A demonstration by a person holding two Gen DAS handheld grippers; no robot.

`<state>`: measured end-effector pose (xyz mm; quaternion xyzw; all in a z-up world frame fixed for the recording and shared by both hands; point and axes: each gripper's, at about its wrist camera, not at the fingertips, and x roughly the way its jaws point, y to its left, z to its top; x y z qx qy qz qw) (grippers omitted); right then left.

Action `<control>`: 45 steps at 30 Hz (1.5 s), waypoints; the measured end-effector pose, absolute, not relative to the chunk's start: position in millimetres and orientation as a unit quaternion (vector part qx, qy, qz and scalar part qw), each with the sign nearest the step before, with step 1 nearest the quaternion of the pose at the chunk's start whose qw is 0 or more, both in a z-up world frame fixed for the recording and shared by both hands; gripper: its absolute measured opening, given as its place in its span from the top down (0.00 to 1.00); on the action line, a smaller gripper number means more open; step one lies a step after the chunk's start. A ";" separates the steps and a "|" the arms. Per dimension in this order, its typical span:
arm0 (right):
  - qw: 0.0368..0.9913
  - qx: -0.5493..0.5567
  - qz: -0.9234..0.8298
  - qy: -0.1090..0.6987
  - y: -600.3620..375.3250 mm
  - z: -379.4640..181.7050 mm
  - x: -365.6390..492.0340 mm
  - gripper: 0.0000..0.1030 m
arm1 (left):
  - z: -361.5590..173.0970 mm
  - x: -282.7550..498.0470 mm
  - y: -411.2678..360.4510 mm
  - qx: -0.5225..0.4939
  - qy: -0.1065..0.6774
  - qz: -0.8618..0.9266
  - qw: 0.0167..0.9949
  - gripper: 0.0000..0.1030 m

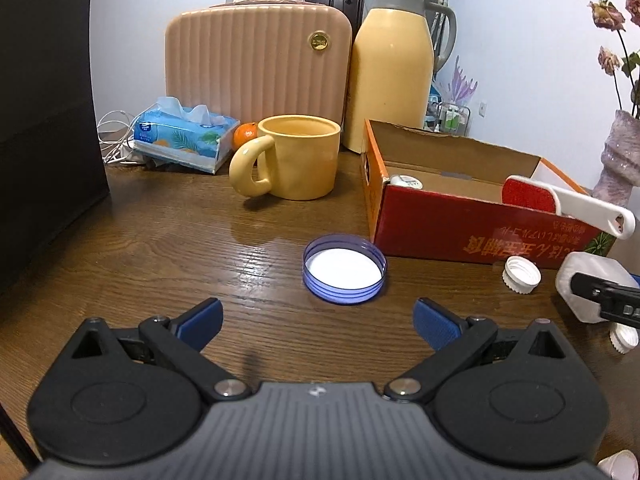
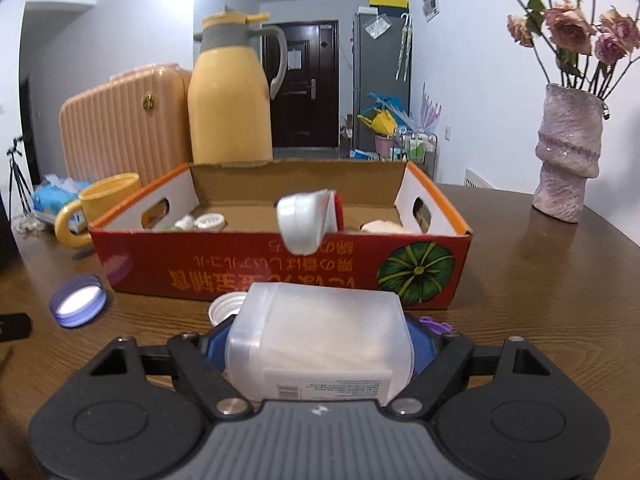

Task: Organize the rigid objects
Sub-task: 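Grasp the white plastic container with the right tool, then grasp the blue-rimmed lid with the left tool while the right tool holds the container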

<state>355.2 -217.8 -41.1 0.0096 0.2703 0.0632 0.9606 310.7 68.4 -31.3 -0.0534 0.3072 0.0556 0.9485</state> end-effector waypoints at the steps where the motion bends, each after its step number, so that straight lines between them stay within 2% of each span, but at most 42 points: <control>1: 0.961 0.013 0.066 0.267 -221.2 -39.2 351.9 0.20 | -31.5 311.2 69.1 -0.056 0.306 0.056 0.949 0.00; 16: 0.973 0.046 0.027 0.223 -270.2 -27.5 323.2 0.20 | -43.9 353.4 55.8 -0.031 0.316 0.067 0.946 0.00; 27: 0.974 0.047 0.015 0.223 -273.0 -30.4 325.9 0.20 | -61.3 398.8 55.3 -0.045 0.350 0.065 0.933 0.00; 29: 0.973 0.048 0.014 0.223 -272.8 -31.2 326.6 0.20 | -63.5 403.9 59.0 -0.053 0.355 0.064 0.931 0.05; 31: 0.973 0.047 0.013 0.227 -272.9 -32.3 327.7 0.20 | -62.4 406.2 59.7 -0.050 0.352 0.062 0.933 0.29; 32: 0.973 0.046 0.013 0.227 -272.7 -32.6 327.9 0.20 | -61.6 405.8 59.2 -0.045 0.348 0.060 0.935 0.35; 45: 0.975 0.049 0.013 0.217 -275.1 -30.7 325.8 0.20 | -45.3 383.2 65.7 -0.066 0.319 0.044 0.944 0.35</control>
